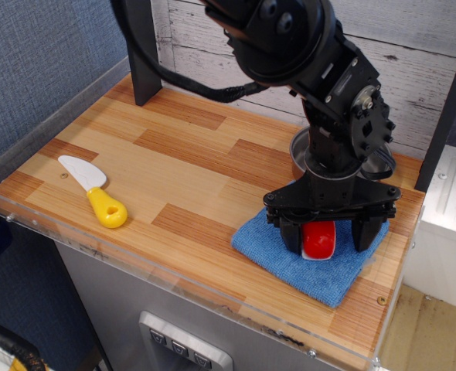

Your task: Place the sushi behind the yellow knife.

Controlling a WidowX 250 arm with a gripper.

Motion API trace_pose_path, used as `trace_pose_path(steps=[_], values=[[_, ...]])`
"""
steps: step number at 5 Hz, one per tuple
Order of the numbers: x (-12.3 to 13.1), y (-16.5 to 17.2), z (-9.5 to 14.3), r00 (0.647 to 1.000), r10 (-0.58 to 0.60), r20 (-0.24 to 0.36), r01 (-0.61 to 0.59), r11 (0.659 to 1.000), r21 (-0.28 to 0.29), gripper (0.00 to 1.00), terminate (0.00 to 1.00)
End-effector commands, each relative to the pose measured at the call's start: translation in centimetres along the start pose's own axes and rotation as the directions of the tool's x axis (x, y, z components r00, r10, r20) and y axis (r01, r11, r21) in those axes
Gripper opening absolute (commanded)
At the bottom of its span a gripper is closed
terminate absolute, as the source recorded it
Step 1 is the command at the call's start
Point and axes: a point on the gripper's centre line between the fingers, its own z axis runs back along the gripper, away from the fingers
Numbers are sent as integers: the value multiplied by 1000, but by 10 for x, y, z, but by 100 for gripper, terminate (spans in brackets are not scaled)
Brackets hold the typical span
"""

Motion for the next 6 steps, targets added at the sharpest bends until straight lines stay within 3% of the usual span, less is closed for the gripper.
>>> trace_pose_path(steps=[1, 3, 5, 6], values=[[6, 1, 7, 999, 5, 40, -4, 1000, -5, 0, 0], [5, 8, 19, 999, -6, 47, 6, 1000, -9, 0, 0], [10, 5, 62, 998, -24, 53, 28, 996, -79, 0, 0], [12, 10, 79, 997, -14, 71, 20, 996, -85, 0, 0]])
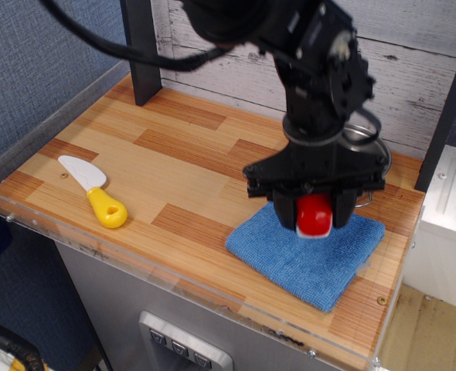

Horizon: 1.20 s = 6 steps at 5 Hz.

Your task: Place the sushi behind the yellow knife.

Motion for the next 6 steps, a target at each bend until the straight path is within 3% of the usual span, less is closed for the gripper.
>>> trace_pose_path(steps=[1, 3, 6], values=[[21, 14, 51, 994, 57, 96, -52, 998, -47, 0, 0], [60, 49, 71, 976, 160, 147, -157, 987, -35, 0, 0], [109, 108, 57, 935, 306, 179, -313, 950, 12, 0, 0]])
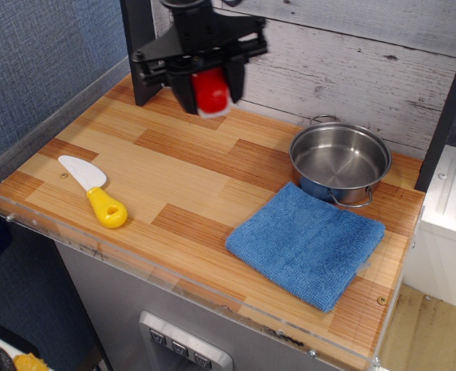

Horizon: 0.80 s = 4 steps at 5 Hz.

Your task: Place the sushi behind the yellow knife.

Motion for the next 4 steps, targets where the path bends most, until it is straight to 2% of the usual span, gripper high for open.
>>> trace_pose_path(steps=[1, 4], values=[[36, 32, -7, 995, 88, 45, -89, 996, 29, 0, 0], [53, 78, -54, 988, 157, 5, -157, 981, 113, 0, 0]])
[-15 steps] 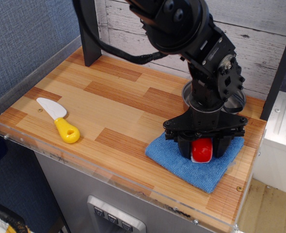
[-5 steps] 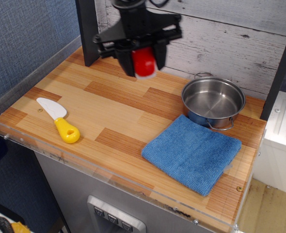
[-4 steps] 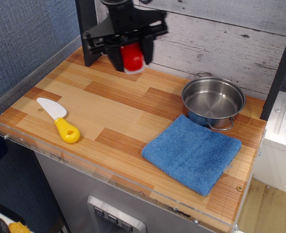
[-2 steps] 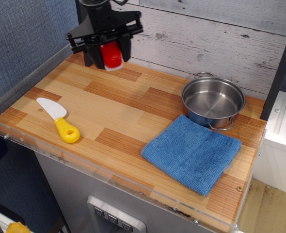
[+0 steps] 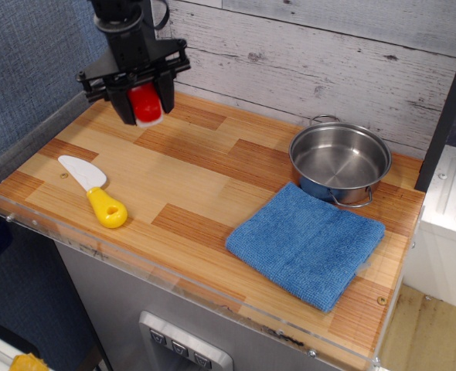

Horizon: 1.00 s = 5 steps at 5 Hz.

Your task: Place the sushi behind the yellow knife.

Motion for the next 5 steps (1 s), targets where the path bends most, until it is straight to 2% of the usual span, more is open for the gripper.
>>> trace_pose_path(steps=[1, 4, 5], values=[[10, 17, -14, 999, 27, 23, -28, 999, 22, 0, 0], [11, 39, -37, 999, 41, -12, -40, 997, 68, 0, 0], [12, 42, -35, 998, 61, -23, -59, 996, 73, 100, 0]])
